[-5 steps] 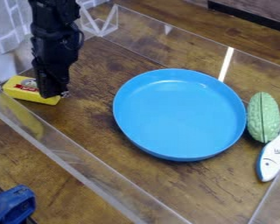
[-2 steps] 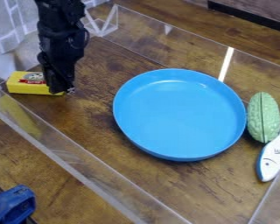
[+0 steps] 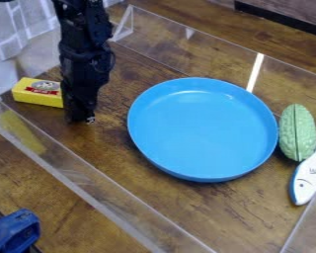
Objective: Put the yellow brick in the blue tray
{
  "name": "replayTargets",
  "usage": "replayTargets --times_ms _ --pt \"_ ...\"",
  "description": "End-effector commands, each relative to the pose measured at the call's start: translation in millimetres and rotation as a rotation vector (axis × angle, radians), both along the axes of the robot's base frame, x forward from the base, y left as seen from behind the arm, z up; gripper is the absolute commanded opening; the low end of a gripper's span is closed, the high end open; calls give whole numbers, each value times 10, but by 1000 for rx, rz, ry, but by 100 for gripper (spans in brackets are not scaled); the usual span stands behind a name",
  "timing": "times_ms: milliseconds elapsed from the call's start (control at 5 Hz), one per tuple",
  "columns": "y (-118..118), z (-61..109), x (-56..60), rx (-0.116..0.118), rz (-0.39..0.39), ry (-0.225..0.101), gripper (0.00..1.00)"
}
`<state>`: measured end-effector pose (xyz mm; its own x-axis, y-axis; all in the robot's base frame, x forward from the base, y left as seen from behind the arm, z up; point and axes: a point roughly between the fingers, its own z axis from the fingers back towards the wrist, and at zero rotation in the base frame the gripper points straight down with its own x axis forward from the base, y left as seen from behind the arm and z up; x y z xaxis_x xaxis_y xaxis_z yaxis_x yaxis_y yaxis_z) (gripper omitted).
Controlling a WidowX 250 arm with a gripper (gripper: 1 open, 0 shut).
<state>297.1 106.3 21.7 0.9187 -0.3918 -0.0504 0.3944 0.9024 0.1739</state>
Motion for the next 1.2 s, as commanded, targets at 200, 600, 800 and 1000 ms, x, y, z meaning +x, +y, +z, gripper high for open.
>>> replayTargets --times_ms 200,600,800,1000 --pt "-139 699 292 76 -55 -80 0" --pt "-173 906 344 84 -74 -84 0" --pt "-143 883 287 61 -60 -85 0" --pt "-104 851 210 27 -42 -88 100"
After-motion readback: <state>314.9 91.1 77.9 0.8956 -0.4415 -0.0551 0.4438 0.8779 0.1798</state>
